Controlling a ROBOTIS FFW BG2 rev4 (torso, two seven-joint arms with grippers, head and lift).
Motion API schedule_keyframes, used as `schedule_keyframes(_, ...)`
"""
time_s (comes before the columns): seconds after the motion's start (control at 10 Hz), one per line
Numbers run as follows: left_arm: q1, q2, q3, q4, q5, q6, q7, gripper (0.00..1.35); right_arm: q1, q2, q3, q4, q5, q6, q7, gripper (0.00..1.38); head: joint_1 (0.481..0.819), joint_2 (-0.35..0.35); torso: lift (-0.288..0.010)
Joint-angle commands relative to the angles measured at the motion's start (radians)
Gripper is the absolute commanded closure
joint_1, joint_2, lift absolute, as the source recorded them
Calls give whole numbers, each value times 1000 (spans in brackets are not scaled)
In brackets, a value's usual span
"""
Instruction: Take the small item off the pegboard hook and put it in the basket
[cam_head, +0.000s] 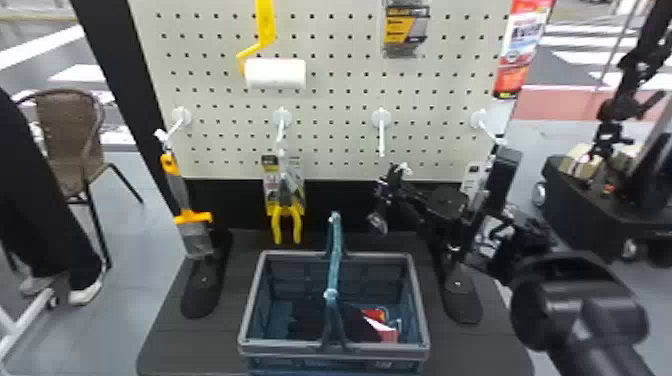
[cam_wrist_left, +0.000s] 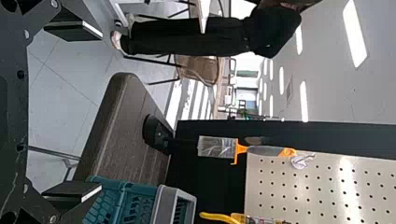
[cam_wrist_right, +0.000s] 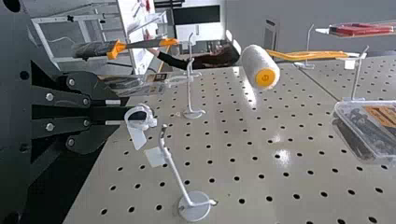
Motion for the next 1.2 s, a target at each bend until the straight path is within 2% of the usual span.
schedule_keyframes(0.0,0,0,0,0,3,1,0,167,67,7,-42,-57,-6,10,-10,1217,549,0,-100)
schedule_keyframes(0.2,0,0,-2,0,5,1,0,167,140,22,-88,-84,-17,17,-15,1217,549,0,-100)
schedule_keyframes(0.5,0,3,-5,0,9,4,0,168,209,22,-102,-84,-54,23,-32,1217,549,0,-100)
schedule_keyframes(0.7,-2,3,-6,0,11,5,-3,167,229,24,-102,-69,-85,23,-41,1217,549,0,-100)
schedule_keyframes(1.1,-4,3,-6,0,18,8,-11,167,220,53,-96,5,-123,30,-40,1217,549,0,-100)
